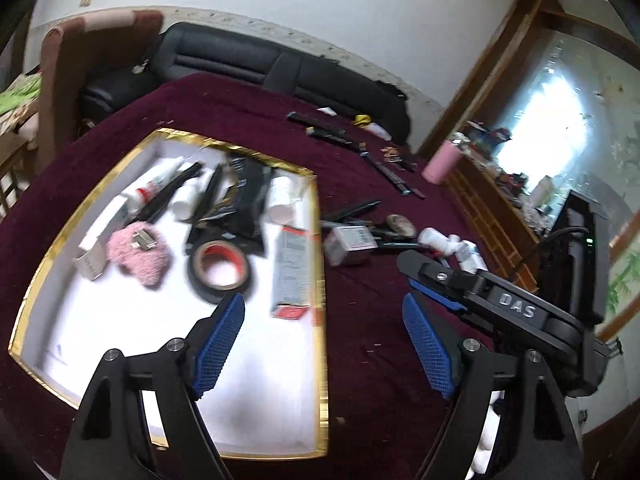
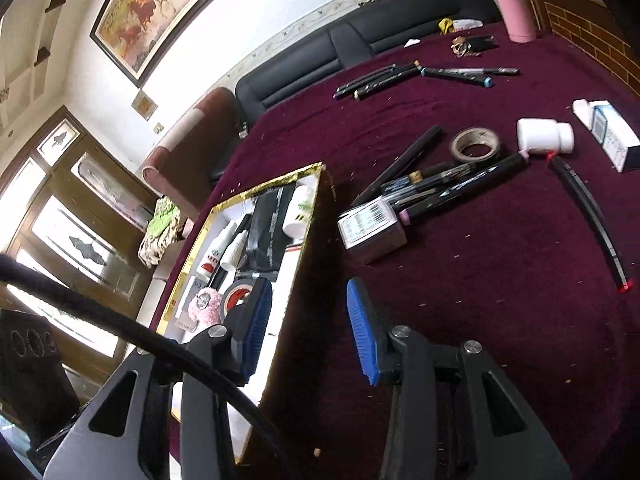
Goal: Organize objects
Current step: 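Withdraw the right gripper and grasp the red-capped black marker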
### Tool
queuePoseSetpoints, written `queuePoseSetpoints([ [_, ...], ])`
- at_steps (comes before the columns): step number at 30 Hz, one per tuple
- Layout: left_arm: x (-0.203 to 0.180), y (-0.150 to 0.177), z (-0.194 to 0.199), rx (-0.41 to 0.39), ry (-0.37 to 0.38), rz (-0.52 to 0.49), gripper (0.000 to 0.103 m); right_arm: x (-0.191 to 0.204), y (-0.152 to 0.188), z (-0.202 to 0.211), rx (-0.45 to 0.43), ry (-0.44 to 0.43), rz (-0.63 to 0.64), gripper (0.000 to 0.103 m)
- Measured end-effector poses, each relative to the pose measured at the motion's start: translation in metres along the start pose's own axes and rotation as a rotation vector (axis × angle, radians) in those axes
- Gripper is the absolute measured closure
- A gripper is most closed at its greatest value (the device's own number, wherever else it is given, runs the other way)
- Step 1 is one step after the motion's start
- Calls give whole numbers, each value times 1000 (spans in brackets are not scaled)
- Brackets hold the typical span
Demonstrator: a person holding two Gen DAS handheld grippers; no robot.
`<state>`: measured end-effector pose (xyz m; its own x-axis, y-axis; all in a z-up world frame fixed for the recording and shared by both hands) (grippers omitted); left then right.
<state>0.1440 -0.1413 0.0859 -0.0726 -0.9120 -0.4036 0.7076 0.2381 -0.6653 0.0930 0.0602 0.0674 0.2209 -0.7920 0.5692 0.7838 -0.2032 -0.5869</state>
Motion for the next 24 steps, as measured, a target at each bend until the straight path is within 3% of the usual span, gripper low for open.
queuePoseSetpoints([
  [2,-10,0,3,-16,75,-3,25,-6,-3,8,-22,6,-6,66],
  [5,-34,-1,13,-60,246,-52,2,-19,-8,21,-53,21,-22,64],
  [8,-56,-2,15,-64,334,-106,1,-33,-14,36,-87,44,-45,61],
  [11,-66,0,4,-2,358,-126,2,-49,-21,53,-107,82,-56,60],
  [18,-74,17,-34,118,336,-131,2,-100,-27,99,-142,274,-38,56],
  [21,-76,27,-50,180,326,-131,2,-112,-34,99,-119,336,-23,56],
  [24,-74,34,-53,209,312,-131,2,-116,-46,83,-75,346,2,57],
])
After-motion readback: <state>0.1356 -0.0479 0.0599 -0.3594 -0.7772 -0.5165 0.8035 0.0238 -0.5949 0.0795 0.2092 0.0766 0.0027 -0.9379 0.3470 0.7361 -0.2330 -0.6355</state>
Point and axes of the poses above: each gripper's, at about its wrist camera, not at the fingertips, and z roughly against the way its jaws point, x to its left, y to its underside, the point moved 1 cm from there along -z, roughly the way its jaws point, and after that the axes turned 2 degrees about -y, right-handed, at the moved point
